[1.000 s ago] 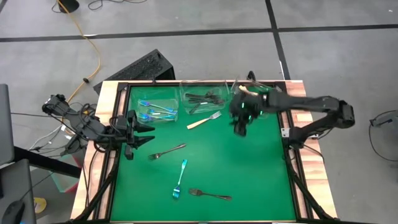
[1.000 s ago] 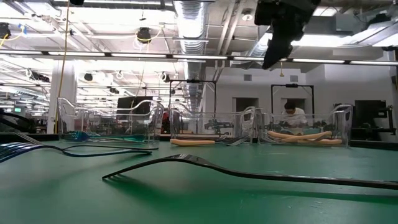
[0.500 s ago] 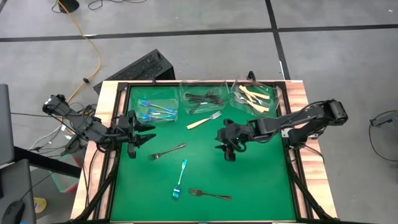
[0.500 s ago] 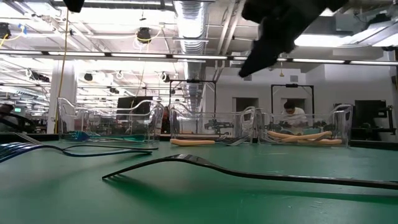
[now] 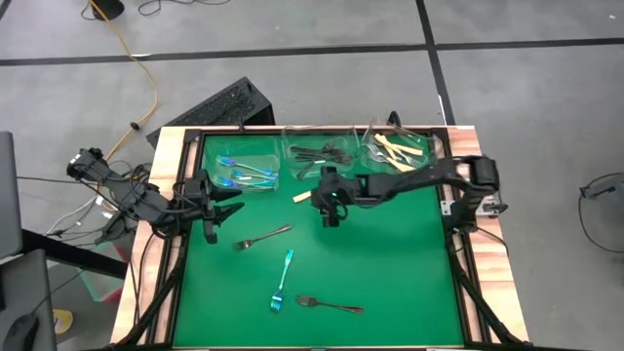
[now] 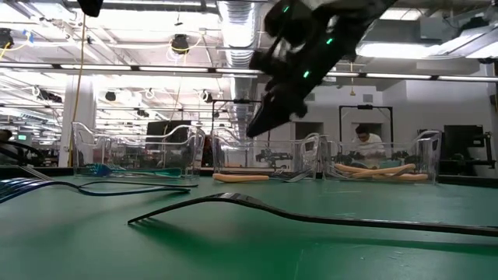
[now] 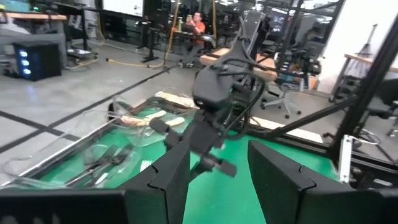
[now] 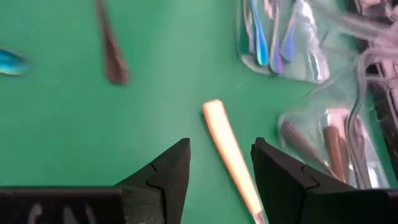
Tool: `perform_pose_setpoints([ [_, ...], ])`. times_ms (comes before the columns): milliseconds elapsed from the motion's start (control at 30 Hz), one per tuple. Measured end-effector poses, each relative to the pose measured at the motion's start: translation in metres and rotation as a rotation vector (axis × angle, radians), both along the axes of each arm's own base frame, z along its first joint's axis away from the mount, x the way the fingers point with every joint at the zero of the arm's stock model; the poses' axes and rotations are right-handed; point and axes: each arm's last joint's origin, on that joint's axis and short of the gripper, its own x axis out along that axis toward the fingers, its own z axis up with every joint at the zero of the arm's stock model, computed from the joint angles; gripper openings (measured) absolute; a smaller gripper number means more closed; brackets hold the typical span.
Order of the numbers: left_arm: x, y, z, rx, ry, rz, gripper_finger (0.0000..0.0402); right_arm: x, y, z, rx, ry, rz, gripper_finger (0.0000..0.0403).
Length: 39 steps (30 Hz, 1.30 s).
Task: Sort silverware by color (type)
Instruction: Put the yellow fork into the right transparent bin
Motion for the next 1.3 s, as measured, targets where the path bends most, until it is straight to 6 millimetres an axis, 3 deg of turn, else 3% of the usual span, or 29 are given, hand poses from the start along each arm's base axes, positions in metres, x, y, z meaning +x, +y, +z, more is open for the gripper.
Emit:
perform_pose_setpoints([
  [200, -0.001, 0.001, -0.002, 0.023, 0.016, 0.041, 0.0145, 0.027, -0.021, -0.025, -0.034, 0.122, -0.074, 0.0180],
  [500, -0.001, 0.002, -0.005, 0.042, 0.047, 0.053, 0.0145, 0.054, -0.032, -0.049, -0.091, 0.211, -0.121, 0.0142],
  [733, -0.001, 0.002, -0.006, 0.043, 0.053, 0.054, 0.0145, 0.050, -0.030, -0.051, -0.086, 0.259, -0.116, 0.0113],
  [900, -0.001, 0.002, -0.006, 0.039, 0.057, 0.054, 0.0145, 0.044, -0.019, -0.051, -0.046, 0.328, -0.062, 0.0103],
  [1033, -0.002, 0.002, -0.007, 0.035, 0.065, 0.055, 0.0145, 0.045, 0.002, -0.051, -0.044, 0.349, -0.007, 0.0101],
  [1300, -0.002, 0.002, -0.008, 0.033, 0.067, 0.055, 0.0145, 0.058, 0.021, -0.024, -0.045, 0.364, 0.083, 0.0101],
])
